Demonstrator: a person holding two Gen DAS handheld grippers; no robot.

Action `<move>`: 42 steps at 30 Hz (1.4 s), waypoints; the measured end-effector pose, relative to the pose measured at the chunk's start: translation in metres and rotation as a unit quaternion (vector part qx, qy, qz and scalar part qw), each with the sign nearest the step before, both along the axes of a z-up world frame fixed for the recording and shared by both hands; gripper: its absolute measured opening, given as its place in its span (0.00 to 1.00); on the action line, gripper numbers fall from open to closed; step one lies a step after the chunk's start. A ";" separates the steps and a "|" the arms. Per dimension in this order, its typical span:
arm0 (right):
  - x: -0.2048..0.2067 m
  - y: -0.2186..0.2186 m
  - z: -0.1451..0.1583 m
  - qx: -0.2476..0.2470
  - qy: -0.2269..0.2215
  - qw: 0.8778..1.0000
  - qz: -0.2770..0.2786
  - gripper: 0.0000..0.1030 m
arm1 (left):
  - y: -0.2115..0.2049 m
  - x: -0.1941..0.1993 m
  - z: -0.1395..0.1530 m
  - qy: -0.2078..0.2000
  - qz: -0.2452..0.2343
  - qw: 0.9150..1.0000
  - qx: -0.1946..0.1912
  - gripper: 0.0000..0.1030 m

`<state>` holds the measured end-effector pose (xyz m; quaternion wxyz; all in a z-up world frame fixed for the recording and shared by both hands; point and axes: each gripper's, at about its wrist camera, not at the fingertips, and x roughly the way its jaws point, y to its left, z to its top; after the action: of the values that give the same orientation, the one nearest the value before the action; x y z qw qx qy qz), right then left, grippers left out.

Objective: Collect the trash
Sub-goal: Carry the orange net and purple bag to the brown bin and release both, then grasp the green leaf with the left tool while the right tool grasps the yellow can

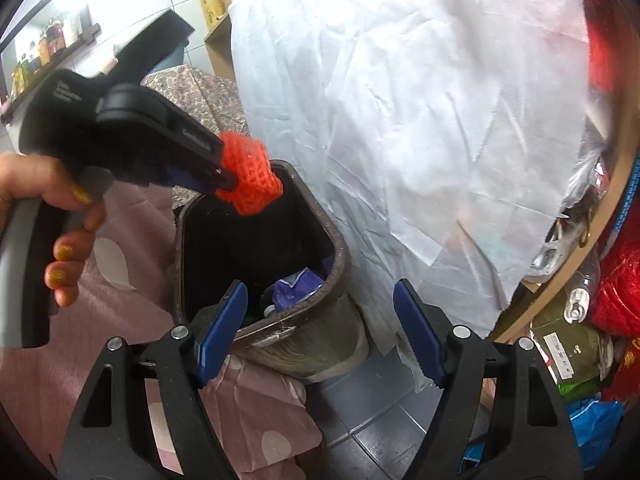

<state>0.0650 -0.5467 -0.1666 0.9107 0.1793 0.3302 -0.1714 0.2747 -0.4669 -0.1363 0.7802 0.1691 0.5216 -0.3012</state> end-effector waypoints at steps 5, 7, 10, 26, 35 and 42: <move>-0.005 -0.001 0.006 -0.004 -0.004 1.000 -0.003 0.76 | 0.006 -0.006 0.015 -0.026 0.002 1.000 -0.011 0.68; -0.008 -0.002 0.010 -0.004 -0.007 1.000 -0.002 0.76 | 0.012 -0.008 0.024 -0.031 0.005 0.999 -0.022 0.71; -0.010 0.001 0.013 -0.004 -0.009 1.000 -0.001 0.76 | 0.026 -0.018 0.043 -0.052 0.004 0.998 -0.043 0.75; 0.017 0.064 0.066 0.014 -0.057 0.994 0.095 0.83 | 0.178 -0.062 0.114 -0.155 0.038 0.980 -0.122 0.87; 0.035 0.122 0.097 0.002 -0.079 0.984 0.158 0.86 | 0.289 -0.057 0.111 -0.182 0.122 0.971 -0.094 0.87; 0.039 0.162 0.115 -0.011 -0.086 0.975 0.202 0.86 | 0.362 -0.028 0.097 -0.187 0.196 0.961 -0.046 0.77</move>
<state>0.1037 -0.3851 -0.0512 0.9535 0.1128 0.2779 0.0289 0.2470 -0.1045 -0.0390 0.9147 0.0807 0.3743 -0.1295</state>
